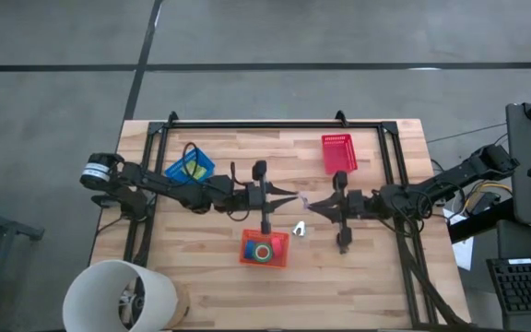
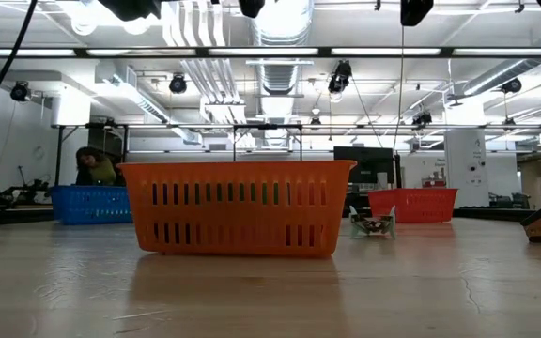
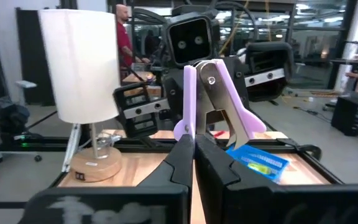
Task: Pick and place Stapler, Stapler remover, tape
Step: Put the purple staple remover into the red bin
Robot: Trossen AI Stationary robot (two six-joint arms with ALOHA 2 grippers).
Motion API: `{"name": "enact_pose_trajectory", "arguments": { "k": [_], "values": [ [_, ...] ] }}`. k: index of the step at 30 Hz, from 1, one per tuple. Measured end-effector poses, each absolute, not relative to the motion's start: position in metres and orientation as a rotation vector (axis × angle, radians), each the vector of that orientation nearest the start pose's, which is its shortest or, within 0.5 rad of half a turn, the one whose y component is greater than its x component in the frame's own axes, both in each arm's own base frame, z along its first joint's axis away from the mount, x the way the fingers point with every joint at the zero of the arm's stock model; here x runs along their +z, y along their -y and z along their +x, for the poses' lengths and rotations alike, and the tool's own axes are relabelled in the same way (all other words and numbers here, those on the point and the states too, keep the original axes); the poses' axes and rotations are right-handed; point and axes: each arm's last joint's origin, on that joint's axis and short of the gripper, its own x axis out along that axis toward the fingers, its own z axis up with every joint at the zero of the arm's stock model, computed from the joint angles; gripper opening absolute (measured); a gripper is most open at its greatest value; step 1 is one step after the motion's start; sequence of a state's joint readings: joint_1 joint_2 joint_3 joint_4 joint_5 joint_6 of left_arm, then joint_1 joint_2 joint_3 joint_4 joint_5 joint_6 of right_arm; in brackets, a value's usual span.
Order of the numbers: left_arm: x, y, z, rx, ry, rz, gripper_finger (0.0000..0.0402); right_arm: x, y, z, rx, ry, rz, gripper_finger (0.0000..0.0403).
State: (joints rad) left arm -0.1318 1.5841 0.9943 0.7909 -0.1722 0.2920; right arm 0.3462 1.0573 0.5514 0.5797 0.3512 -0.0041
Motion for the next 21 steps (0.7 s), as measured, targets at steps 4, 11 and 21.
{"name": "enact_pose_trajectory", "arguments": {
  "k": [4, 11, 21],
  "values": [
    [0.300, 0.041, 0.352, 0.091, 0.187, 0.259, 0.0056, 0.274, -0.066, 0.218, -0.048, 0.064, 0.017, 0.0008],
    [0.300, 0.041, 0.352, 0.107, 0.184, 0.257, 0.0104, 0.274, -0.060, 0.213, -0.156, 0.021, -0.004, 0.0008],
    [0.300, 0.040, 0.352, 0.108, 0.188, 0.256, 0.0131, 0.263, -0.041, 0.191, -0.575, -0.161, -0.078, 0.0008]
  ]
}}
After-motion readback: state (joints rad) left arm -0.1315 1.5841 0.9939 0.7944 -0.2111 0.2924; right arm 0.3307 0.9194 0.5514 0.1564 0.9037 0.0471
